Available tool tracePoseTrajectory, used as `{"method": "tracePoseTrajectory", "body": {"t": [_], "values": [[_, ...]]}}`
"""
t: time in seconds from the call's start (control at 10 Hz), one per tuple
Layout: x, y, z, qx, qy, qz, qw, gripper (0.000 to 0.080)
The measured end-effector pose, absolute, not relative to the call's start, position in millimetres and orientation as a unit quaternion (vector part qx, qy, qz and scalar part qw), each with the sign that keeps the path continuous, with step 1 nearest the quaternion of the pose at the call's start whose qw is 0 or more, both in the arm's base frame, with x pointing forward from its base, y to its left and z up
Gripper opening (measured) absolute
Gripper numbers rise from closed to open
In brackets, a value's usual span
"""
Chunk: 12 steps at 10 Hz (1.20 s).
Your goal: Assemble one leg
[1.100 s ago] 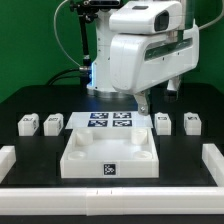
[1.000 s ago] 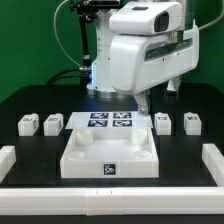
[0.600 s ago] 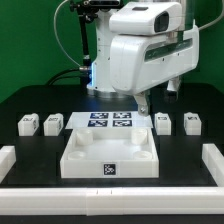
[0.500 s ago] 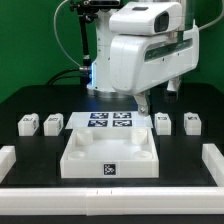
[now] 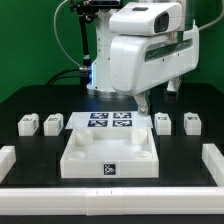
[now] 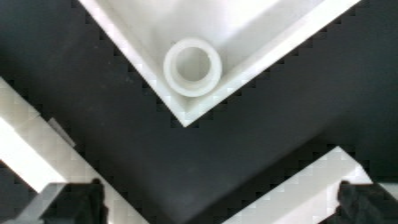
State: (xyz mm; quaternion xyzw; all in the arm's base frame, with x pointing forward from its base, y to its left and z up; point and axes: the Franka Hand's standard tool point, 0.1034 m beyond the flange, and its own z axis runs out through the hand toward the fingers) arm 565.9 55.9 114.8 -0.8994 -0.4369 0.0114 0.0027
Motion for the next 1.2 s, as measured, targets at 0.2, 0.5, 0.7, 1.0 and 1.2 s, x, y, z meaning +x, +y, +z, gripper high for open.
{"method": "tracePoseTrajectory", "body": {"t": [0.2,0.5,0.7,1.0,1.2], "values": [[550,52,109.3,-0.886,-0.464,0.012,0.003,0.065],[471,14,76.0,-0.787,-0.617,0.011,0.008,0.065],[451,-3,55.8,-0.713,-0.701,-0.007,0.002,0.065],[450,-9,50.9,-0.701,-0.713,-0.009,0.003,0.065],[442,-11,30.9,-0.705,-0.709,-0.015,0.004,0.065]]}}
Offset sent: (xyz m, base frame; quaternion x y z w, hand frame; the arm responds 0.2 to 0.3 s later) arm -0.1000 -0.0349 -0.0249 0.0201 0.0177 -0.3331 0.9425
